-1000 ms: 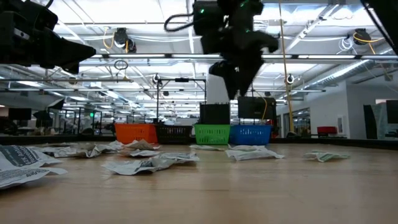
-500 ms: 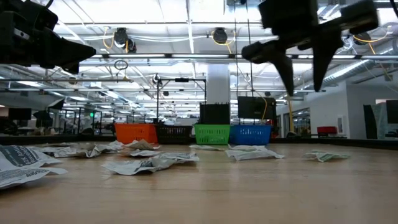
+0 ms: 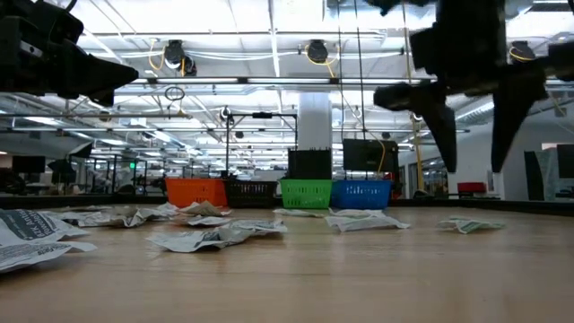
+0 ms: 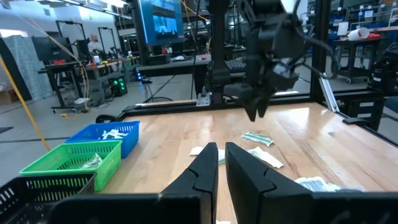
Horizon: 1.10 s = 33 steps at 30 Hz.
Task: Pick & Place First Aid Supplies
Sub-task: Put the green bandage into the green bin
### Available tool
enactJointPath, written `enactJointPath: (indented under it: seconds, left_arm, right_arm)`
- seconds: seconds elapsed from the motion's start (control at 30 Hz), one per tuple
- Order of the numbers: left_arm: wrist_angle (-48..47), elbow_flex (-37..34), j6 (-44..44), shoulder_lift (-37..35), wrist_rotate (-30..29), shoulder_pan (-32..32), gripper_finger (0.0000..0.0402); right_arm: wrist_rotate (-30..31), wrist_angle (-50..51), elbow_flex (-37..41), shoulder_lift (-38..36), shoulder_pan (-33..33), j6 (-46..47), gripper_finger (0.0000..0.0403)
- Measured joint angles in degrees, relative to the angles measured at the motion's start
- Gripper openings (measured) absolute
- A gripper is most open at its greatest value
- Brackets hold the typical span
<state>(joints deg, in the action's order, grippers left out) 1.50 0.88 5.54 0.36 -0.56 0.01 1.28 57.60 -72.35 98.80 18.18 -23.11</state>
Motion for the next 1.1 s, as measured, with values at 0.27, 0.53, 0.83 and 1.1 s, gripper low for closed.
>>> enactJointPath:
  seconds: [0.27, 0.53, 0.83, 1.1]
  left_arm:
    - [0.00, -0.01, 0.00, 0.00, 0.00, 0.00, 0.0037]
    - [0.00, -0.01, 0.00, 0.02, 0.02, 0.00, 0.0037]
    - [0.01, -0.01, 0.00, 0.00, 0.00, 0.00, 0.0037]
    - [0.02, 0.00, -0.01, 0.00, 0.00, 0.00, 0.0037]
  right_arm:
    - [0.11, -6.03, 7.82, 3.10, -0.31, 0.05, 0.0160]
    - [0.16, -7.56, 9.25, 4.01, -0.47, -0.51, 0.0126]
    - [-0.15, -8.79, 9.21, 3.66, -2.17, 0.95, 0.0009]
    - [0.04, -1.83, 4.64, -1.23, -4.77, 1.43, 0.0001]
